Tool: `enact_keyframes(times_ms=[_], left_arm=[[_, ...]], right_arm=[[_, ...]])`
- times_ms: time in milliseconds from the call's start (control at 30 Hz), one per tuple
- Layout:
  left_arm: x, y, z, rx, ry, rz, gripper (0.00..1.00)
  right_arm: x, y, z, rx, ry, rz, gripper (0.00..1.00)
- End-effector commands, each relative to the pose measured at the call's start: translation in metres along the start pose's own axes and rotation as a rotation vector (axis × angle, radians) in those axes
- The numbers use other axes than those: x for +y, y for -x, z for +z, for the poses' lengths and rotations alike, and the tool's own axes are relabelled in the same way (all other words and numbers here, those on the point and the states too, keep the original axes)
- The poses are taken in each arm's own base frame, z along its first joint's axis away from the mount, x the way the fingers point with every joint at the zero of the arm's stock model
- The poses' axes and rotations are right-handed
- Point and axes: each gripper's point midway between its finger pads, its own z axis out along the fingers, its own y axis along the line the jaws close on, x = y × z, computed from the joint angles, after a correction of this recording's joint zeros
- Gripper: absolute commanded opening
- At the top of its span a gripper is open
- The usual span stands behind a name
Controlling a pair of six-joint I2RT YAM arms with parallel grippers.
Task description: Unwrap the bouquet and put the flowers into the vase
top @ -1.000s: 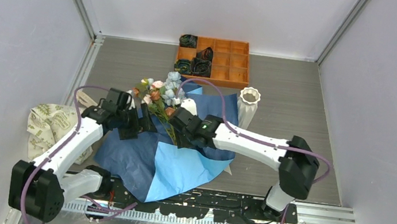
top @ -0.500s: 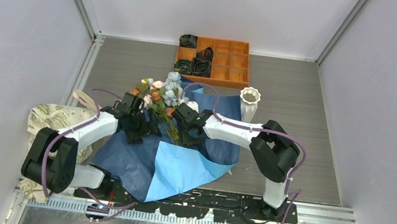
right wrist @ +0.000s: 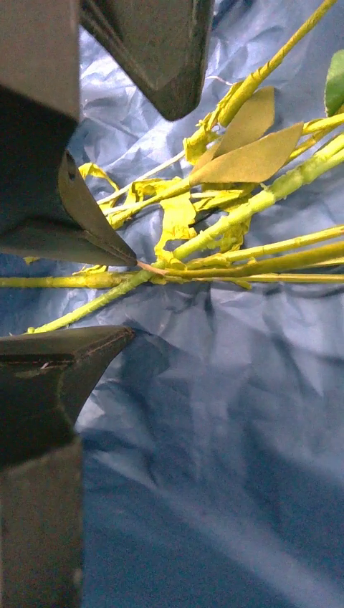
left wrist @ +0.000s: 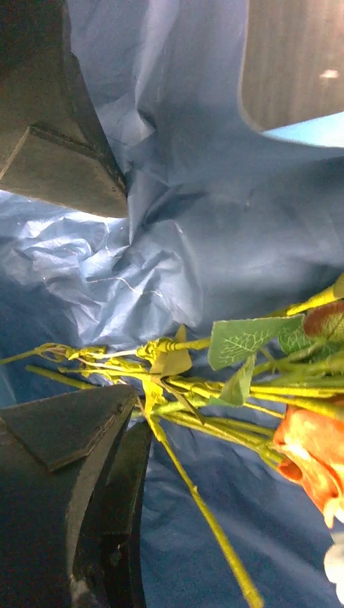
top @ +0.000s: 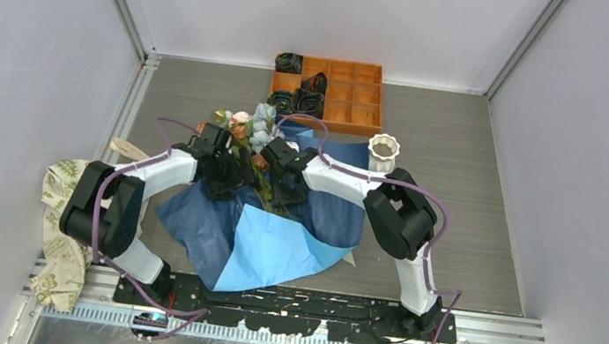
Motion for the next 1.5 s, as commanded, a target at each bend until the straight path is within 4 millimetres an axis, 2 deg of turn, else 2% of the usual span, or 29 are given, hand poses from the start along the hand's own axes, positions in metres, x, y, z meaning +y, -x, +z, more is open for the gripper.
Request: enact_keyframes(times_ms=[0,133,300,367,467,600,767,867,1067,1200,1300,1467], left_arm=[[0.024,0.018,0.029,-0.037,0.089,0.015,0.88],[0.035,0.035,0.041,-0.035,0.109,-0.008,0.87],[0.05,0.058,0.039,-0.06,0.124,-0.045,0.86],[0.05,0.062,0.033,-0.075,0.133,-0.033,0.85],[0.043,0.063,0.023,-0.089,0.107,-0.022,0.85],[0.04,0.058,0.015,-0.1,0.082,-0.02,0.85],[0.042,0.053,0.016,-0.09,0.079,-0.022,0.85],[0.041,0.053,0.017,-0.09,0.075,-0.02,0.85],[0.038,0.057,0.012,-0.109,0.068,-0.015,0.85],[0.037,0.059,0.01,-0.116,0.068,-0.008,0.84],[0.036,0.061,0.009,-0.123,0.065,-0.003,0.84],[0.035,0.064,0.008,-0.131,0.068,0.003,0.84]], right_arm=[[-0.017,0.034,0.018,-0.017,-0.036,-0.014,0.41],[-0.029,0.064,0.028,-0.023,-0.036,0.01,0.41],[-0.037,0.091,0.03,-0.053,-0.029,0.017,0.41],[-0.035,0.099,0.021,-0.07,-0.023,0.005,0.41],[-0.028,0.106,-0.002,-0.11,0.007,0.001,0.46],[-0.021,0.105,-0.036,-0.158,0.046,0.007,0.5],[-0.007,0.072,-0.063,-0.145,0.08,-0.036,0.5],[0.003,0.044,-0.072,-0.117,0.09,-0.08,0.5],[0.007,-0.004,-0.063,-0.029,0.073,-0.127,0.49],[0.011,-0.019,-0.06,-0.002,0.113,-0.116,0.48],[0.025,-0.032,-0.072,0.027,0.212,-0.119,0.47],[0.034,-0.067,-0.1,0.064,0.309,-0.173,0.47]])
